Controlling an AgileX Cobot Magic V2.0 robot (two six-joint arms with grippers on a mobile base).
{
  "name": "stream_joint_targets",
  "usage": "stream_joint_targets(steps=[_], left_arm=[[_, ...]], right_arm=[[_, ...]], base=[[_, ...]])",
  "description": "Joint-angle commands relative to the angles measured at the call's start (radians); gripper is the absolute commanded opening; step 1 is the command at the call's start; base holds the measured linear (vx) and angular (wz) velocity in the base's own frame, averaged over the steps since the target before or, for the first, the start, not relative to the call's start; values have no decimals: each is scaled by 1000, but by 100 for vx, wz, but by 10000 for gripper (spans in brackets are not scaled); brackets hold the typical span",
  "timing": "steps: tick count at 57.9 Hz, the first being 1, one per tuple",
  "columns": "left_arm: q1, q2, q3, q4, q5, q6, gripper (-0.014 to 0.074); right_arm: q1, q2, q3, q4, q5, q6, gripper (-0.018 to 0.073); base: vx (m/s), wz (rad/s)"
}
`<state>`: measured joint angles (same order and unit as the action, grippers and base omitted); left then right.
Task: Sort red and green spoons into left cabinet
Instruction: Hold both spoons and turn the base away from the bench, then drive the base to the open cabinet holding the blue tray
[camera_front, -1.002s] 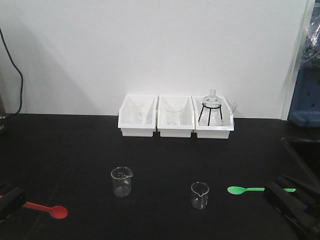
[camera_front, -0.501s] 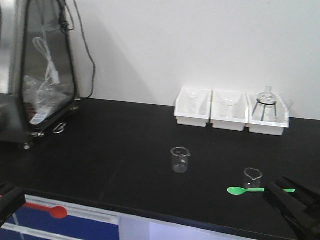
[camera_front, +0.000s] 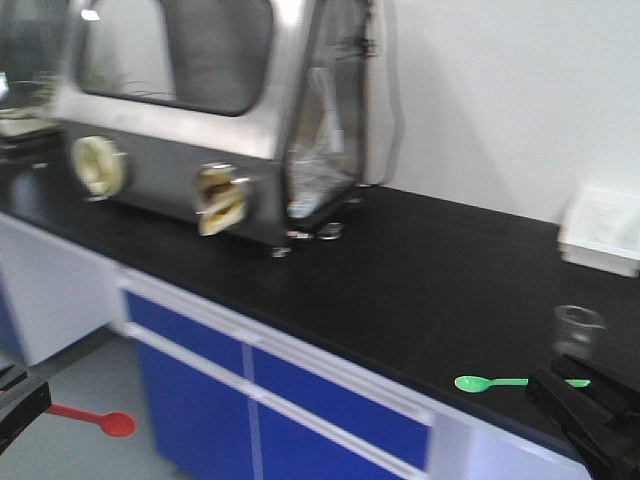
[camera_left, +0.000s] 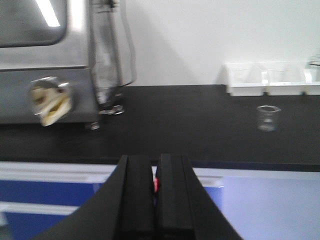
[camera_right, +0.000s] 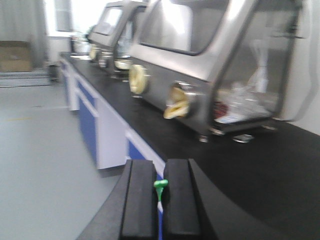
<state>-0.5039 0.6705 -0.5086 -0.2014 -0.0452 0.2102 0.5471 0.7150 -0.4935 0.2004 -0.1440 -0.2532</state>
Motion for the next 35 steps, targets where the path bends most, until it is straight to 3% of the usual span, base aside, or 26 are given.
stream_joint_targets(steps=[1,35], left_arm=[[-4,-2,-36,-1,-74,-5,0],[-4,-2,-36,-1,-74,-5,0]], right_arm=[[3,-6,-36,-10,-81,-13,-1],[3,-6,-36,-10,-81,-13,-1]], base=[[-7,88],[8,83]])
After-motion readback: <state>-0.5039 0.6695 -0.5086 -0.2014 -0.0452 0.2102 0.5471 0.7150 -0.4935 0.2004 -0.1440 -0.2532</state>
